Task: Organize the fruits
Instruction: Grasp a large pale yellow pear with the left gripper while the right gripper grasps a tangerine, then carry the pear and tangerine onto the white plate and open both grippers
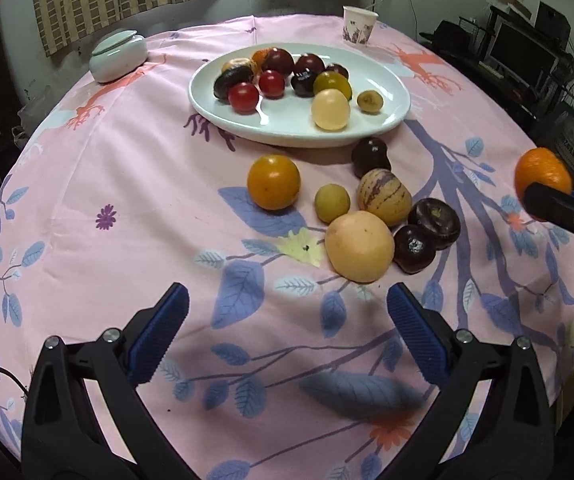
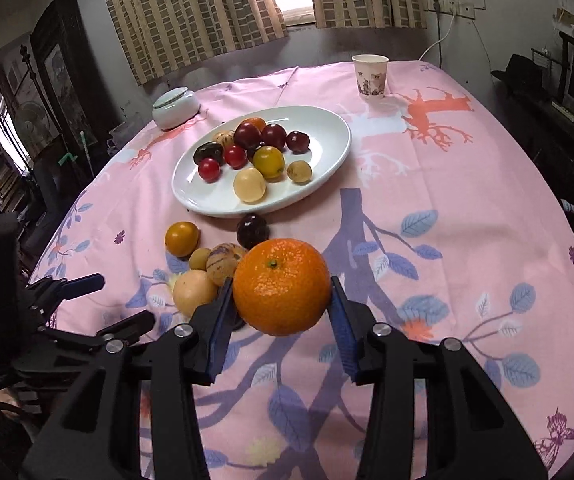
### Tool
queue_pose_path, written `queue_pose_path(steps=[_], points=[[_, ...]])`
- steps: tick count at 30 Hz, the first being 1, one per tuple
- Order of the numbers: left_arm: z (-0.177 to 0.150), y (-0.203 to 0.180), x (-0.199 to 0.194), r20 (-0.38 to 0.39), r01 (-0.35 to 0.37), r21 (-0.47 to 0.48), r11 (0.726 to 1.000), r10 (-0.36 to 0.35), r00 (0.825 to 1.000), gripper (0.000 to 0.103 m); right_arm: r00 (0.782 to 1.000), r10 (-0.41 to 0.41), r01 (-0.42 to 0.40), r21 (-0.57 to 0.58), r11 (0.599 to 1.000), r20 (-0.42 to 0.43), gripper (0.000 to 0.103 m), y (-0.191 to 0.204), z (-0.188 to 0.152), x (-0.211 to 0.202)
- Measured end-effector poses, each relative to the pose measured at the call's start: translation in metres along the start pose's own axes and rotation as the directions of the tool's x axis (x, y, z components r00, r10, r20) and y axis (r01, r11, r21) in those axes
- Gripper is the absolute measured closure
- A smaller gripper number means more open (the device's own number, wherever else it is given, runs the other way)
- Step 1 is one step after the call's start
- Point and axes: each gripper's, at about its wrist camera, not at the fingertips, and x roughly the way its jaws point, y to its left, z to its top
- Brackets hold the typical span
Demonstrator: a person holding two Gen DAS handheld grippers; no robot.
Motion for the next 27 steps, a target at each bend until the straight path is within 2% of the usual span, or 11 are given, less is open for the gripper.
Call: queue_pose_path(steps=[5, 9, 11, 12, 13, 15, 16, 19, 22, 27], points=[[0.000, -0.019, 0.022, -0.050, -0.027, 0.052, 0.998, 0.030, 0.998, 0.002, 0.999, -0.003, 0.002, 0.052, 0.999, 0.032, 0.057, -0.018, -0.009, -0.018], [0.009, -0.020, 0.036, -0.065, 0.000, -0.005, 1.000, 0.000, 0.998, 0.006, 0.999, 0.014, -0.016, 0.071, 0.997, 0.038, 0.057, -0.026, -0.012, -0.022], [0.015, -0.024, 0.036, -0.049, -0.001, 0.000, 1.000, 0.001, 0.999, 0.016, 0.999, 0.033, -0.035, 0.070, 0.997, 0.035, 0.057, -0.026, -0.013, -0.022], [0.018, -0.028, 0.036, -0.039, 0.000, 0.006, 1.000, 0.000, 0.999, 0.027, 0.999, 0.040, -0.042, 0.069, 0.997, 0.033, 0.057, -0.026, -0.013, -0.022], [0.020, -0.031, 0.035, -0.035, 0.008, 0.010, 1.000, -0.008, 0.999, 0.031, 0.998, 0.047, -0.049, 0.071, 0.996, 0.032, 0.057, -0.027, -0.014, -0.021], [0.022, -0.037, 0.035, -0.021, 0.019, 0.023, 1.000, -0.019, 1.000, 0.049, 0.998, 0.054, -0.056, 0.074, 0.996, 0.029, 0.057, -0.027, -0.013, -0.021], [0.022, -0.039, 0.035, -0.018, 0.045, 0.030, 0.999, -0.044, 0.999, 0.057, 0.998, 0.055, -0.057, 0.074, 0.996, 0.028, 0.057, -0.027, -0.013, -0.021], [0.021, -0.038, 0.033, -0.017, 0.065, 0.018, 0.998, -0.064, 0.998, 0.057, 0.998, 0.057, -0.058, 0.071, 0.996, 0.027, 0.057, -0.025, -0.013, -0.021], [0.016, -0.032, 0.023, -0.018, 0.124, -0.009, 0.992, -0.124, 0.992, 0.057, 0.998, 0.057, -0.058, 0.058, 0.997, 0.020, 0.057, -0.019, -0.012, -0.019], [0.006, -0.026, 0.004, 0.000, 0.141, -0.008, 0.990, -0.141, 0.990, 0.057, 0.998, 0.068, -0.068, 0.028, 0.997, 0.001, 0.057, -0.003, -0.009, -0.012]])
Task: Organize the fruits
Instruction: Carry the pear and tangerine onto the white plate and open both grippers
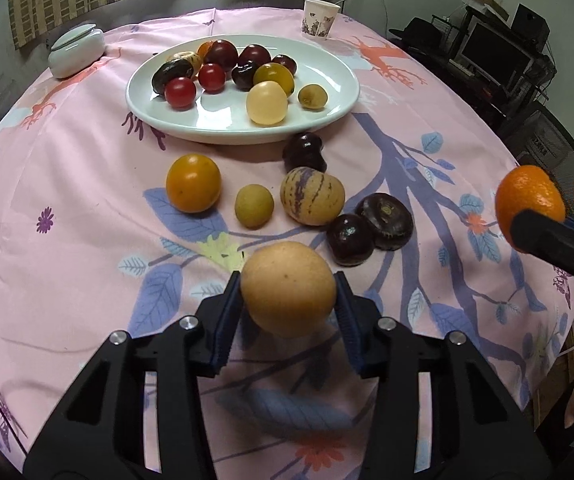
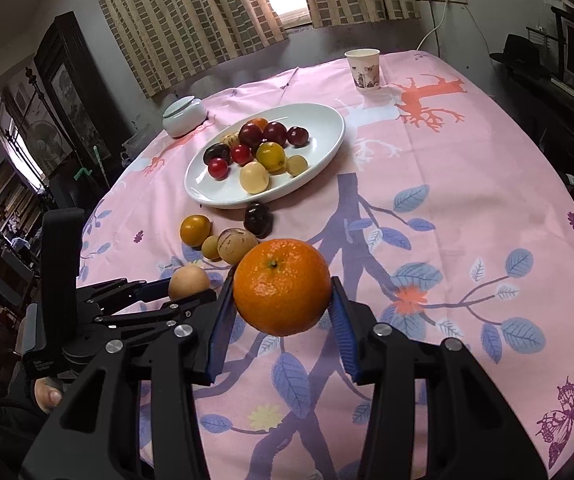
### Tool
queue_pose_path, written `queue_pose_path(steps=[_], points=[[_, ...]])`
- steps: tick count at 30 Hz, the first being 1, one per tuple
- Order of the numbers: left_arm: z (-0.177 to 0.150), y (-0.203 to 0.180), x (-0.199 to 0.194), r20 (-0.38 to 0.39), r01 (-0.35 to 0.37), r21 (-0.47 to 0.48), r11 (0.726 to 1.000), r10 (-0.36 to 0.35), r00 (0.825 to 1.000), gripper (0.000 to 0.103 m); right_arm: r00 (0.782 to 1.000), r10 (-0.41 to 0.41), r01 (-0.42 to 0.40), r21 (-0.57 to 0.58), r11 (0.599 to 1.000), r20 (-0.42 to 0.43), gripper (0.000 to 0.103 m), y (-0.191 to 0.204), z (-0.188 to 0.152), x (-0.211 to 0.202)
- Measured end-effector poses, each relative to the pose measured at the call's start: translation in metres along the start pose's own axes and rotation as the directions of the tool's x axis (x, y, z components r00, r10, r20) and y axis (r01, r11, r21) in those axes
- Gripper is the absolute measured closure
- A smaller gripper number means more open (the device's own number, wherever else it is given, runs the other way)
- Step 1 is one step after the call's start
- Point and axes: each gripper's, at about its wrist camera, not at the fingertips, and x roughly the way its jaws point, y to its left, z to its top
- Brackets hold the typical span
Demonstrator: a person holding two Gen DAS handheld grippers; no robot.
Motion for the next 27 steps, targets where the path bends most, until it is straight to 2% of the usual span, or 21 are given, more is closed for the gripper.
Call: queue_pose_path(steps=[7, 16, 22, 27], points=[[-0.003, 0.007, -0.011, 0.014, 0.013, -0.005, 1.000, -0.013, 1.000, 0.057, 1.000, 0.006, -0.006, -0.030, 1.000, -0.005, 0.057, 0.019, 0.002, 0.003], [0.007, 0.021, -0.024, 0.040, 0.008, -0.015, 1.000, -0.007, 0.999, 0.057, 0.999, 0.004, -0.005, -0.042, 0.999, -0.032, 0.057, 0.022, 0.007, 0.013], [0.041, 0.046, -0.036, 0.048, -0.003, -0.031, 1.000, 0.004, 0.999, 0.057, 0.998, -0.004, -0.001, -0.089, 0.996, -0.055, 0.057, 0.019, 0.038, 0.024], [0.099, 0.060, -0.040, 0.077, -0.048, -0.019, 0.999, 0.049, 0.996, 0.057, 0.997, -0.028, 0.015, -0.170, 0.985, -0.076, 0.057, 0.023, 0.081, 0.042]])
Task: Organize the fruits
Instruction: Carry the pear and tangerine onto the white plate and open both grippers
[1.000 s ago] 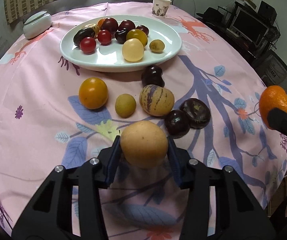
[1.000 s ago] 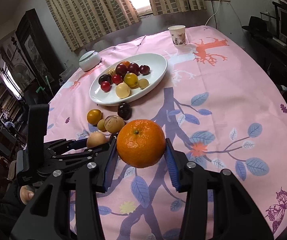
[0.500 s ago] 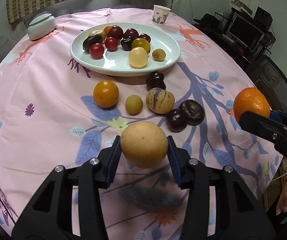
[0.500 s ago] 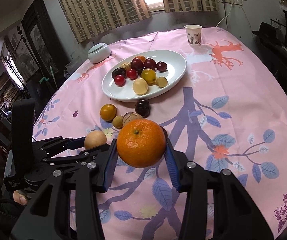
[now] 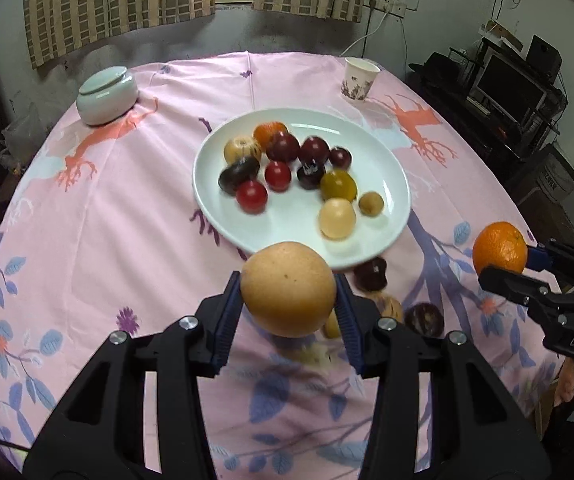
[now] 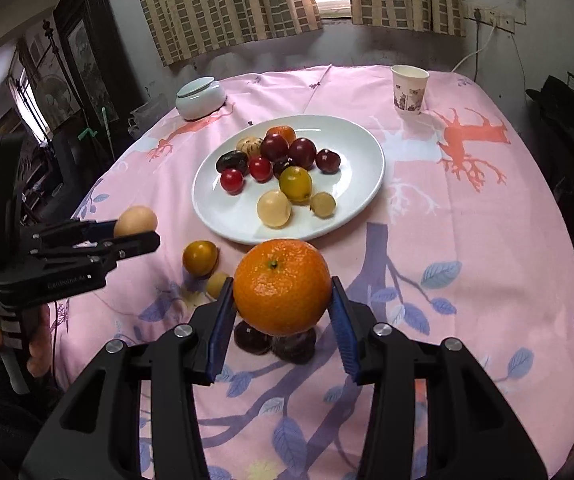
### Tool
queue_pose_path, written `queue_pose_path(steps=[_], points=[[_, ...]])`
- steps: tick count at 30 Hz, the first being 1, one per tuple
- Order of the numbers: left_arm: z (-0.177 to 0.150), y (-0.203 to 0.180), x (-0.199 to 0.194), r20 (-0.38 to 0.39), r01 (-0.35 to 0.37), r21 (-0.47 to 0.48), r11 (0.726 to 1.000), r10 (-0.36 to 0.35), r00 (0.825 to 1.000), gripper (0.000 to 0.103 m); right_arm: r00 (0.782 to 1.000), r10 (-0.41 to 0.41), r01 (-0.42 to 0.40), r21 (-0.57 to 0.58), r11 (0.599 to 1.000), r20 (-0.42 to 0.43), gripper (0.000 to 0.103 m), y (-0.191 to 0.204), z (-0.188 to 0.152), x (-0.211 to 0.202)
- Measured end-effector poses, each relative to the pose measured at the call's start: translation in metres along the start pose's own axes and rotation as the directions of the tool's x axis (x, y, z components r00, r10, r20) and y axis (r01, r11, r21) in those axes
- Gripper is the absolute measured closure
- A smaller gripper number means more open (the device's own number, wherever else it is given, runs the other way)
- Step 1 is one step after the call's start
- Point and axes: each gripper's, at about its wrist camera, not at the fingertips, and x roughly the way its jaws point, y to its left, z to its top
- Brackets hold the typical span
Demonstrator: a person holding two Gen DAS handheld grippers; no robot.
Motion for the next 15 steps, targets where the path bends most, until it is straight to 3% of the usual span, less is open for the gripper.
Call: queue_pose_path(steps=[9, 15], points=[[0.123, -0.013, 0.080, -0.012, 0.000, -0.024, 1.000, -0.001, 1.000, 0.057, 0.999, -0.033, 0.034, -0.023, 0.999, 0.019, 0.057, -0.025, 0.074, 0.068], [0.155, -0.028, 0.151, -0.095, 0.001, -0.040, 0.999, -0.004, 0.995, 0.057, 0.997, -0.054, 0.055, 0.014, 0.998, -0.056, 0.057, -0.053, 0.100, 0.129]])
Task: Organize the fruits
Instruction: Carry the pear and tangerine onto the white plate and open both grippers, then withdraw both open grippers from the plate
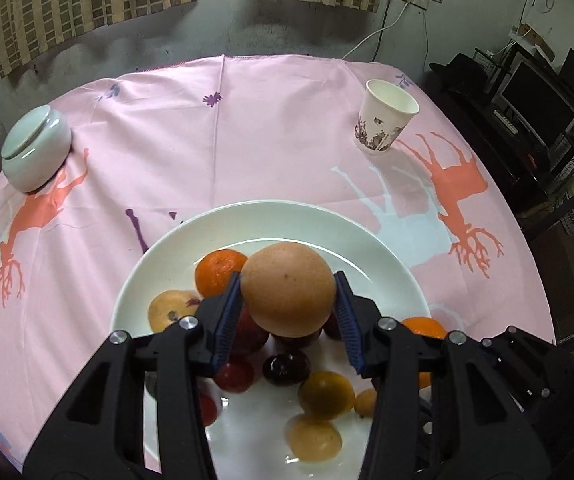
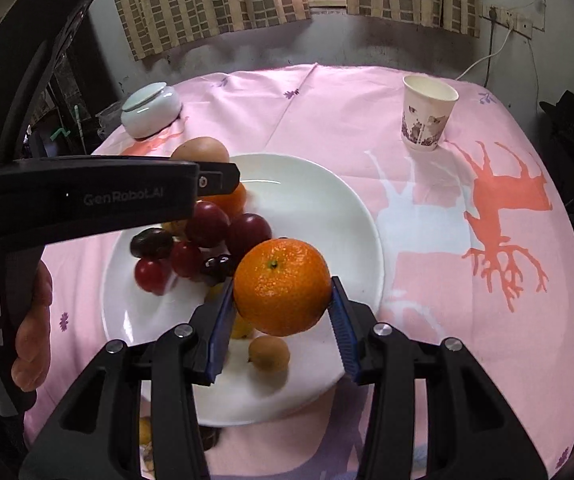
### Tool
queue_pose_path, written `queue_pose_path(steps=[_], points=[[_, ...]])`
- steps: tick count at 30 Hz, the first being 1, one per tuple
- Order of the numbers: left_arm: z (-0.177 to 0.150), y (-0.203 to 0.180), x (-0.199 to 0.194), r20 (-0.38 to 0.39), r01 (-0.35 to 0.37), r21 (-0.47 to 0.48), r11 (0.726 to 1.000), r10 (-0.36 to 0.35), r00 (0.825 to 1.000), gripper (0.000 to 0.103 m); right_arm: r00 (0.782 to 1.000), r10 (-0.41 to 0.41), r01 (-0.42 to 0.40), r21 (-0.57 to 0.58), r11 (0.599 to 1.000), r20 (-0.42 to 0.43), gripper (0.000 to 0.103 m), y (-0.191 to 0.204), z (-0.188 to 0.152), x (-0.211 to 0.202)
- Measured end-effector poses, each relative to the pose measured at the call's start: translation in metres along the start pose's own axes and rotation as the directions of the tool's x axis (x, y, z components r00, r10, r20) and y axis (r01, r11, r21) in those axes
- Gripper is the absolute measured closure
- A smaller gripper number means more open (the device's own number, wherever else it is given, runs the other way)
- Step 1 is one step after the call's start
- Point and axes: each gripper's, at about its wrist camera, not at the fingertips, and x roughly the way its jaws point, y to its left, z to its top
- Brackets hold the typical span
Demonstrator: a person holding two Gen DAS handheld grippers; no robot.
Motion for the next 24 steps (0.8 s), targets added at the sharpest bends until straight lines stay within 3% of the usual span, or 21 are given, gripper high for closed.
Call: queue_pose_path(steps=[8, 10, 11, 13, 15, 17, 20, 24], points=[[0.009, 0.007, 0.036, -0.052, 0.002, -0.042, 0.999, -0.004, 0.999, 0.057, 1.000, 0.008, -0.008, 0.004, 1.000, -0.010, 0.057, -0.005, 0.002, 0.023], [0.010, 0.008, 0.035, -0.058, 0.000, -0.047, 0.999, -0.002, 0.998, 0.057, 1.000, -0.002, 0.002, 0.001, 1.000, -0.004, 0.037, -0.005, 0.002, 0.023], [0.010, 0.008, 0.033, -0.060, 0.000, -0.050, 0.999, -0.003, 0.998, 0.057, 1.000, -0.012, 0.012, -0.001, 1.000, 0.010, 0.035, -0.005, 0.003, 0.021], [0.011, 0.010, 0.023, -0.034, -0.004, -0.049, 0.999, 0.003, 0.999, 0.048, 1.000, -0.009, 0.009, -0.010, 1.000, 0.021, 0.035, -0.003, 0.004, 0.016], [0.010, 0.012, 0.008, -0.001, -0.018, -0.043, 0.999, 0.018, 1.000, 0.028, 1.000, -0.008, 0.008, -0.012, 1.000, 0.023, 0.035, 0.000, 0.004, 0.008], [0.005, 0.015, -0.014, 0.036, -0.024, -0.030, 0.999, 0.025, 0.999, 0.020, 0.999, -0.002, 0.002, -0.011, 1.000, 0.033, 0.035, 0.002, 0.001, -0.006], [-0.018, 0.021, -0.055, 0.079, -0.038, 0.009, 0.999, 0.037, 0.996, 0.010, 0.999, 0.015, -0.014, -0.016, 1.000, 0.036, 0.032, 0.008, -0.016, -0.038], [-0.080, 0.034, -0.113, 0.124, -0.025, 0.024, 0.999, 0.021, 0.992, 0.006, 0.998, 0.038, -0.037, -0.018, 0.999, 0.054, 0.017, 0.020, -0.061, -0.091]])
